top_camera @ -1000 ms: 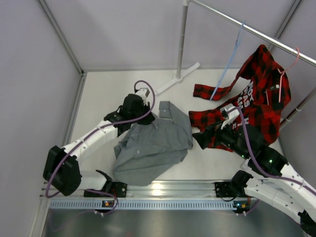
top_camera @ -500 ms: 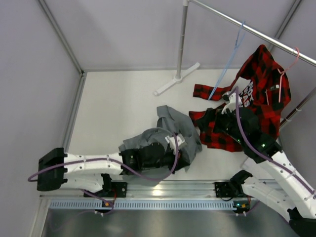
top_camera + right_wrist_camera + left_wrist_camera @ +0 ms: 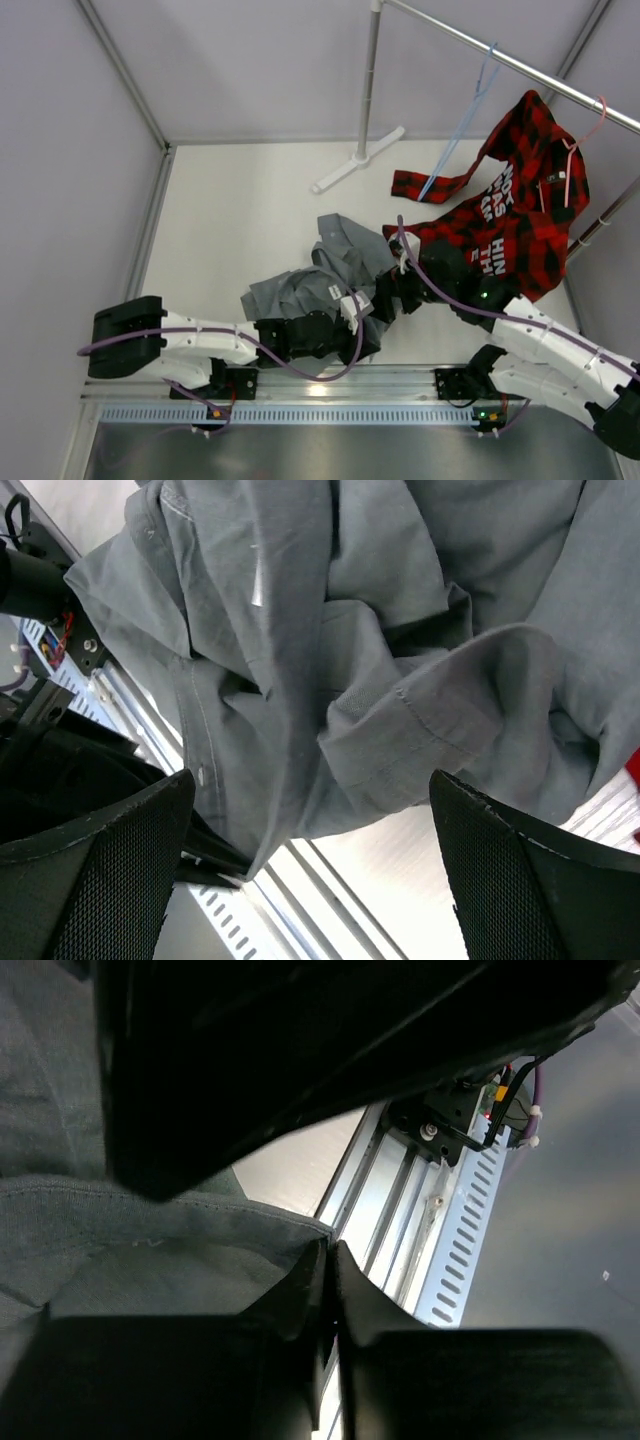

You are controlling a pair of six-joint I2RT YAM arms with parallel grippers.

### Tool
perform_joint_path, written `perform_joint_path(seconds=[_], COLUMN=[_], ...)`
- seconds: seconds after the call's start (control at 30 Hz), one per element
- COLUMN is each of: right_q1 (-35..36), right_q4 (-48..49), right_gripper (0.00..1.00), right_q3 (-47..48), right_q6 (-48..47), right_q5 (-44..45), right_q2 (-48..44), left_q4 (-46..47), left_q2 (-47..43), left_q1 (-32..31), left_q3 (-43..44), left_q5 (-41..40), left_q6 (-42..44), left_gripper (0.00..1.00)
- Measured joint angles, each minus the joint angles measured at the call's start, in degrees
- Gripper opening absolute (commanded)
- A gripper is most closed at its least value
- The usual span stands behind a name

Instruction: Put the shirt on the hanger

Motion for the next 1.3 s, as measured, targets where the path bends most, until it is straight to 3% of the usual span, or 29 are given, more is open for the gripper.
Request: perform_joint_path(seconds=[0.07,0.1,0.17,0.3,0.43,0.57,0.73,0.83,0.97,1.07,1.17,1.23,1.27,1.3], right_q1=[1.7,2.19,2.67,3.28,3.32,4.24,8.68,12.5,16.74,17.86,17.9,17.9,17.9,17.9], right_q4=[1.22,1.68,2.64,3.87,4.13,4.13,4.61,4.9,5.27,6.19,7.37,8.31,8.81,9.4], right_gripper=[0.95,0.95,0.95,0.94,0.93,0.93,0.88,0.84,0.83,0.7,0.65,0.56,0.49,0.31], right_q3=[0.46,1.14,2.47,5.64,6.4,7.54,9.9,11.52,14.16,14.88,14.88,14.86,14.82,14.75], right_q6=[-0.57,-1.01,-1.7,-3.61,-4.7,-5.51,-6.23,-6.56,-6.86,-7.19,-6.99,-7.1,-7.1,-7.1], right_q5=[1.6,2.6,4.59,7.82,10.38,11.34,13.66,15.89,18.78,20.52,22.16,22.88,23.21,23.56], right_q2=[0.15,0.63,2.21,6.82,8.48,8.48,9.07,11.13,16.39,20.94,24.65,26.8,27.61,28.15], left_q4=[-0.48,-0.74,-1.62,-7.06,-17.81,-31.65,-49.09,-57.13,-61.09,-61.16,-60.83,-60.3,-59.91,-59.43], left_q2=[-1.2,-1.75,-2.56,-6.25,-14.86,-23.8,-32.61,-35.36,-37.48,-38.6,-38.66,-38.29,-37.88,-37.18], left_q1=[-0.02,-0.04,-0.13,-0.35,-0.76,-0.87,-0.28,3.39,12.61,18.32,20.7,21.81,22.25,22.69], left_q3=[0.39,0.72,1.7,3.13,4.61,8.02,8.66,7.58,5.51,4.26,4.17,4.17,4.2,4.2], left_q5=[-0.13,-0.04,0.2,-1.36,-8.72,-23.98,-41.72,-47.08,-47.34,-45.07,-43.17,-41.86,-41.13,-40.46], left_q6=[0.72,1.09,1.22,1.55,2.21,-1.97,-14.67,-21.84,-24.37,-23.63,-22.03,-20.31,-19.37,-18.23], left_gripper=[0.5,0.8,0.92,0.96,0.97,0.94,0.92,0.92,0.92,0.93,0.93,0.94,0.95,0.95])
